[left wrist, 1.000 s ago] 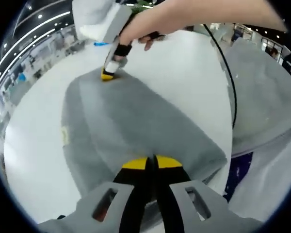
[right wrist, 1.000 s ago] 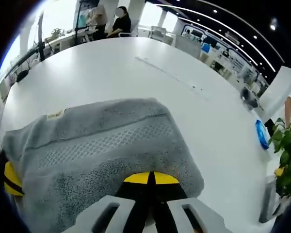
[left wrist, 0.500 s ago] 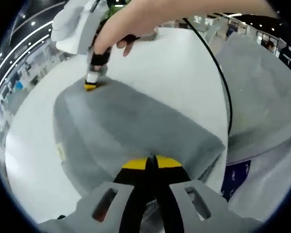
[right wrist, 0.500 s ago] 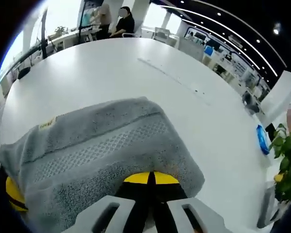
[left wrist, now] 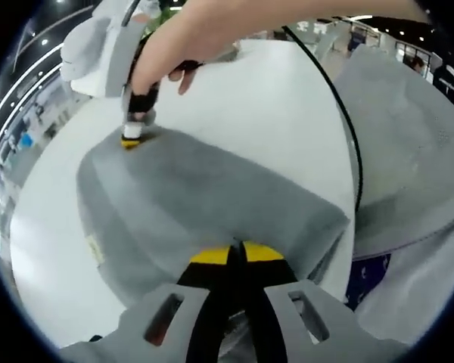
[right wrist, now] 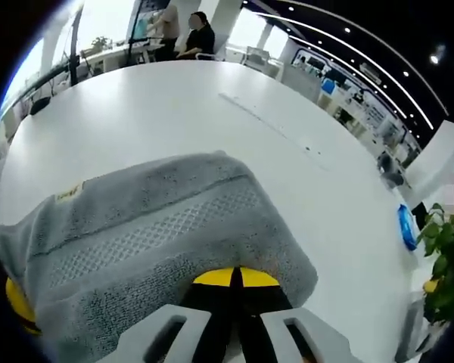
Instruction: Open the folded towel by lifting each exposed corner and separating the folded layers until the towel lies flat within the target outline without major curled edges
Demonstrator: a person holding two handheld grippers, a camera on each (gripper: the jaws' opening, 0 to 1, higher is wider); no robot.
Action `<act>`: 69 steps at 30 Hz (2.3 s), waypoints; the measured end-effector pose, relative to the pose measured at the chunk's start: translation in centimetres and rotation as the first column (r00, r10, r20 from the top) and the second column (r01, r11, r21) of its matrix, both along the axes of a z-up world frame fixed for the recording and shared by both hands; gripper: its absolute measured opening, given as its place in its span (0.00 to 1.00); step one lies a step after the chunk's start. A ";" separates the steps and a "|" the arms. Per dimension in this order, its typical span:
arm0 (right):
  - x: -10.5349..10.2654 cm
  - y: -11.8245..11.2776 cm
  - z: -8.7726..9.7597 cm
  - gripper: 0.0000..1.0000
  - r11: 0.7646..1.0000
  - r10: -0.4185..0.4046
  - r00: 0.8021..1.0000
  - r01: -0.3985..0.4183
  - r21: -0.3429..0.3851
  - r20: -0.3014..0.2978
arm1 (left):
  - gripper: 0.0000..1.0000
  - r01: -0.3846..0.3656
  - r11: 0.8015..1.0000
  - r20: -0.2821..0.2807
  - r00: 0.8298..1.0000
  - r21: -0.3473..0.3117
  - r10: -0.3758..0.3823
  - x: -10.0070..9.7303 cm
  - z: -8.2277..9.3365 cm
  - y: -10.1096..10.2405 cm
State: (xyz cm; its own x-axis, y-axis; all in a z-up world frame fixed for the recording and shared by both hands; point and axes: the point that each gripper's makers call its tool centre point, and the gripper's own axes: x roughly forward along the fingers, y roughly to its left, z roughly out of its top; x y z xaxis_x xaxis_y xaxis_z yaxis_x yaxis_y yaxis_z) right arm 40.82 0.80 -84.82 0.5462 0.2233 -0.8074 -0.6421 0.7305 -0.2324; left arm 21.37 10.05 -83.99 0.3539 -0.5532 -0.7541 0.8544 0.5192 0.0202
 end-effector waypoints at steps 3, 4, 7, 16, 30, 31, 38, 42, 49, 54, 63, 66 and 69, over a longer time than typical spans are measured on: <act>0.7 0.4 0.0 0.00 0.999 0.026 1.000 -0.026 -0.018 0.009 | 0.03 0.037 0.999 0.017 0.999 0.007 -0.038 -0.7 0.0 -2.1; 0.7 0.5 0.0 0.00 0.999 0.033 0.999 -0.033 -0.022 0.009 | 0.03 0.044 0.999 0.026 0.999 0.026 -0.044 -0.8 0.0 -2.3; 0.9 0.5 0.0 0.00 0.999 0.043 0.999 -0.043 -0.014 0.017 | 0.03 0.063 0.998 0.026 0.998 0.027 -0.064 -0.9 0.0 -3.0; 1.4 0.9 0.0 0.00 0.997 0.072 0.995 -0.070 -0.043 0.069 | 0.03 0.098 0.994 0.036 0.994 0.042 -0.100 -0.8 0.0 -4.3; 1.9 1.1 0.1 0.00 0.998 0.059 0.995 -0.058 -0.012 0.083 | 0.03 0.133 0.991 0.047 0.990 -0.005 -0.133 -0.9 0.1 -6.0; 1.9 1.1 0.1 0.00 0.998 0.058 0.995 -0.058 -0.012 0.087 | 0.03 0.133 0.991 0.046 0.990 -0.008 -0.133 -0.8 0.1 -6.1; 1.8 1.2 0.1 0.00 0.996 0.074 0.990 -0.068 -0.053 0.119 | 0.03 0.126 0.992 0.047 0.991 -0.023 -0.124 -0.8 0.0 -6.1; 2.3 1.4 0.0 0.00 0.993 0.089 0.988 -0.079 -0.088 0.125 | 0.03 0.130 0.991 0.060 0.990 -0.026 -0.128 -0.8 0.1 -6.5; 2.5 1.6 0.1 0.00 0.981 0.127 0.981 -0.101 -0.166 0.149 | 0.03 0.131 0.991 0.067 0.989 -0.035 -0.128 -0.6 0.1 -7.1; 2.7 1.6 0.1 0.00 0.977 0.135 0.978 -0.105 -0.186 0.157 | 0.04 0.058 0.988 -0.036 0.997 -0.145 -0.064 -0.6 0.2 -7.6; 2.5 1.3 0.8 0.00 0.999 0.040 0.988 -0.037 -0.023 0.152 | 0.05 -0.122 0.930 -0.266 0.964 -0.347 0.027 -0.8 1.7 -6.0; 2.2 1.2 1.7 0.02 0.999 -0.034 0.986 0.027 0.045 0.162 | 0.07 -0.123 0.922 -0.241 0.970 -0.368 0.033 -0.6 2.6 -5.6; -1.0 4.4 5.2 0.01 0.974 0.053 0.977 -0.095 0.204 0.205 | 0.07 -0.245 0.837 -0.165 0.968 -0.489 0.187 1.1 7.0 -1.7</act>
